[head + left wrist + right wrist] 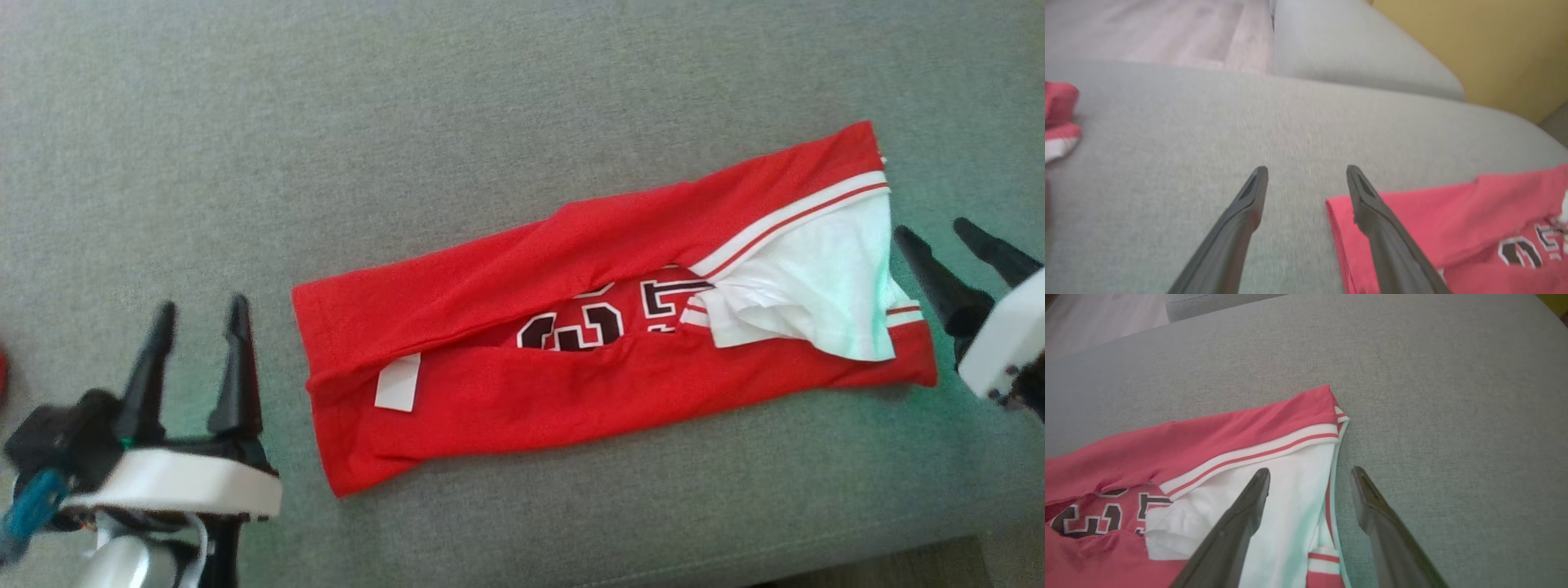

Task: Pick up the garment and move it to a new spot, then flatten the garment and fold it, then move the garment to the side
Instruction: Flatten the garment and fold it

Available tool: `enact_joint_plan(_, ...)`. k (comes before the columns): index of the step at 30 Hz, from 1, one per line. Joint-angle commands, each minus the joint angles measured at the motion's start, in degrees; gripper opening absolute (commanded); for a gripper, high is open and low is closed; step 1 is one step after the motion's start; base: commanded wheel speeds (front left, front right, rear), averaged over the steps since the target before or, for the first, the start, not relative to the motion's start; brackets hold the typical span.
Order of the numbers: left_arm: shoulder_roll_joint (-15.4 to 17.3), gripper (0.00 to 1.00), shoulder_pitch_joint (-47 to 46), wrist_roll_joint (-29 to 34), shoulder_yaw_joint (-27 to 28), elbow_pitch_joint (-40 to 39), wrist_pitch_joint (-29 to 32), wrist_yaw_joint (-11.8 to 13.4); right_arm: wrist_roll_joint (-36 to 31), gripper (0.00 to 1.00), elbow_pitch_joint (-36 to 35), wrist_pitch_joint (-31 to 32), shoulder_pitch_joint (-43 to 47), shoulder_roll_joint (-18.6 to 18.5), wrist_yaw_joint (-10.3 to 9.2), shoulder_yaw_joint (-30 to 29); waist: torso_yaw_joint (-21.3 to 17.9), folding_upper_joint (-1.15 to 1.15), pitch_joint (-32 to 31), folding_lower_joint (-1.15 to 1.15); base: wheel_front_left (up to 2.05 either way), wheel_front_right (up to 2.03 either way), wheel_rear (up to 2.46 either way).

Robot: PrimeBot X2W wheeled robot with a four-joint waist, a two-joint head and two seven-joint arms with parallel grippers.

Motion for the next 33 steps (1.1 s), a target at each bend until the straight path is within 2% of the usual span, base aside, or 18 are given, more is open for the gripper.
enact_joint_plan(1,-1.0,1.00,-1.3,2.0,3.9,-1.4,-6.2,0.6,-1.7,1.00,-0.3,0.9,-2.4,0.3,0.44,-0.7,0.4,0.00,0.6,0.00,0.00,0.00,0.00)
enact_joint_plan(4,-3.2,1.00,-1.8,5.2,3.8,0.3,-13.2,0.5,-4.3,1.00,3.6,2.2,-4.1,2.8,0.44,-0.4,1.0,0.00,1.2,0.00,0.00,0.00,0.00)
enact_joint_plan(8,-8.1,1.00,-2.7,9.4,2.6,4.0,-17.4,-0.9,-8.2,1.00,10.6,3.7,-5.8,4.5,0.44,0.7,2.5,0.00,1.9,0.00,0.00,0.00,0.00)
enact_joint_plan(13,-11.8,1.00,-2.4,13.5,4.1,5.4,-17.9,-3.1,-9.2,1.00,13.7,4.4,-5.8,4.1,0.44,0.3,3.3,0.00,2.1,0.00,0.00,0.00,0.00)
enact_joint_plan(22,-19.2,1.00,-0.2,20.3,9.5,7.5,-17.9,-9.6,-10.9,1.00,17.1,5.9,-5.5,3.3,0.44,0.0,3.7,0.00,2.0,0.00,0.00,0.00,0.00)
enact_joint_plan(29,-22.6,1.00,0.7,23.5,13.4,8.7,-17.9,-13.9,-10.3,1.00,17.7,8.2,-4.3,3.0,0.44,0.8,3.3,0.00,1.7,0.00,0.00,0.00,0.00)
enact_joint_plan(33,-24.1,1.00,0.7,24.9,15.3,9.1,-17.9,-15.8,-9.3,1.00,18.3,9.6,-3.6,4.3,0.44,1.2,3.2,0.00,1.5,0.00,0.00,0.00,0.00)
